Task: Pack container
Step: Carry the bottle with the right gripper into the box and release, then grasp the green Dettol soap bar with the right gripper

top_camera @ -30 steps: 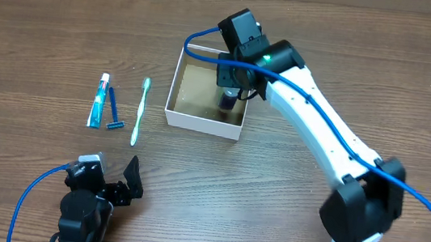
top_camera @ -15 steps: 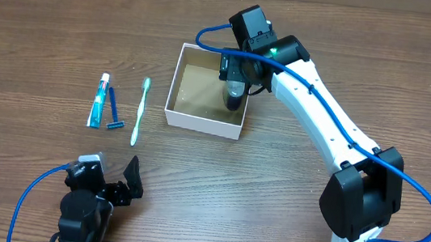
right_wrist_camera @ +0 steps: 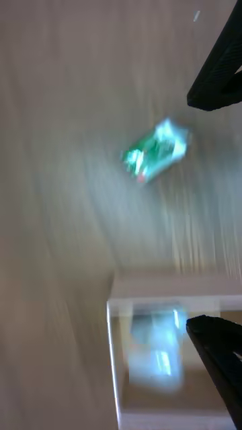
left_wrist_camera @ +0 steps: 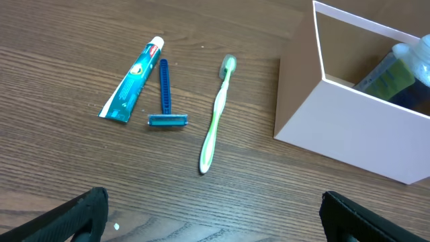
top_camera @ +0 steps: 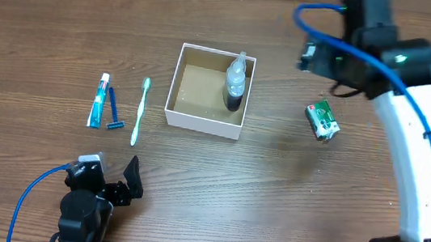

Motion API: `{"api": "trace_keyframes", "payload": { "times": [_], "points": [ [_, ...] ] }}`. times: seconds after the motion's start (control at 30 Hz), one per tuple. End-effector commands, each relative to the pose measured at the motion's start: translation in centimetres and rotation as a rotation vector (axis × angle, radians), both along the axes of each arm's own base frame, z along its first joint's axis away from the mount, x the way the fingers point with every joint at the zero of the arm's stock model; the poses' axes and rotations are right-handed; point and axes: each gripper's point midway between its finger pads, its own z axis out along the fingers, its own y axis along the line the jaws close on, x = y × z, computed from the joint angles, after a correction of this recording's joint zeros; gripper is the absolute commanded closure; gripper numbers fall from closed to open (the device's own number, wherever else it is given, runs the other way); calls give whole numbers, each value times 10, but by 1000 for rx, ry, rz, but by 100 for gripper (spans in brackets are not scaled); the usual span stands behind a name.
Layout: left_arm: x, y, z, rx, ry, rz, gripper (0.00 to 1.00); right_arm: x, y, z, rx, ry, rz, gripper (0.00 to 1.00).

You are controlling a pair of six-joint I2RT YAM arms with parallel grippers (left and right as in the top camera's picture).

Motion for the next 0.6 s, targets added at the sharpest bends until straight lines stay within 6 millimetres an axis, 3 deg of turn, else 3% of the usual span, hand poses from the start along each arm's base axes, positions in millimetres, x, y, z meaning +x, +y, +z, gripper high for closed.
{"api": "trace_keyframes", "payload": {
  "times": [0.0,0.07,0.2,0.47,0.57],
  "points": [
    [0,-1,-2,-13,-1,0,0,-7,-40,-68,-50,203,-1,0],
    [0,-1,-2,-13,0,0,0,-10,-46,-106,-9,287,80,0],
    [0,-1,-2,-13,-1,0,0,-17,-47,-154,23,379,182,0],
    [0,-1,-2,-13,0,0,0,-11,-41,-217,19,475,246,2],
    [0,-1,-2,-13,0,0,0,-12,-40,-240,26,518,245,12]
  ]
}}
